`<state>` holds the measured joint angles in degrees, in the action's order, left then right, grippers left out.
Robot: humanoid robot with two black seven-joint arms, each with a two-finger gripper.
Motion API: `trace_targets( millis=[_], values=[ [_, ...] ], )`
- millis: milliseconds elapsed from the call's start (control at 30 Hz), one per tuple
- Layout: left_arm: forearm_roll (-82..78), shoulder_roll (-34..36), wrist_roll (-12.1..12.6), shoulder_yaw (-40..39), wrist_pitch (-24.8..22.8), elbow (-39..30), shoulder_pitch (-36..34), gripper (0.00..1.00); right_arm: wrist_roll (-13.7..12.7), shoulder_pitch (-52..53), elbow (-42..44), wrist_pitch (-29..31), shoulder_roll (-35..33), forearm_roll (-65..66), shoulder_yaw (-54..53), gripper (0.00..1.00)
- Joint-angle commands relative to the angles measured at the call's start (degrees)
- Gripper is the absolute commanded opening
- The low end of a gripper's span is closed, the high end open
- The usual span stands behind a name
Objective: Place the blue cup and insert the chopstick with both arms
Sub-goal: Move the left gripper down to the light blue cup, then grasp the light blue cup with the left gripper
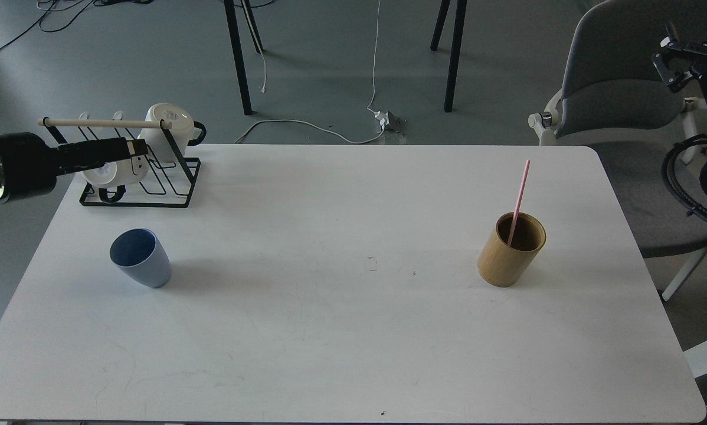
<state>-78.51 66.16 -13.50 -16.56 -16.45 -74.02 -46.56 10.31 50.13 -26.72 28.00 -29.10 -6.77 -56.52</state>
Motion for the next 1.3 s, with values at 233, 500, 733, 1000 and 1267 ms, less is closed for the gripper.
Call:
trace_targets(
  millis=[233, 500, 733, 1000, 1267],
  values=[
    [-9.4, -1.4, -2.1, 7.1, 9.8, 2.1, 4.5, 0.79, 0.1, -0.5, 0.1, 0.0, -0.5, 0.0, 0.0, 0.99],
    [-16.3, -6.9, -2.1, 11.5, 14.0, 8.4, 6.0, 0.67, 0.1, -0.1, 0.0, 0.0, -0.4, 0.0, -0.1, 0.99],
    [-16.4, -9.6, -2.8, 11.5, 14.0, 14.6, 7.3, 0.63, 0.1, -0.1, 0.0, 0.0, -0.5, 0.0, -0.1, 0.99],
    [-16.0, -13.4, -6.3, 11.4, 14.5, 19.5, 7.6, 0.36, 0.1, -0.2, 0.1, 0.0, -1.1, 0.0, -0.2, 0.99],
    [-16.2, -13.0, -8.6, 11.5, 14.3, 19.9, 7.5, 0.05, 0.1, -0.3, 0.2, 0.0, -1.2, 0.0, -0.2, 0.99]
  ],
)
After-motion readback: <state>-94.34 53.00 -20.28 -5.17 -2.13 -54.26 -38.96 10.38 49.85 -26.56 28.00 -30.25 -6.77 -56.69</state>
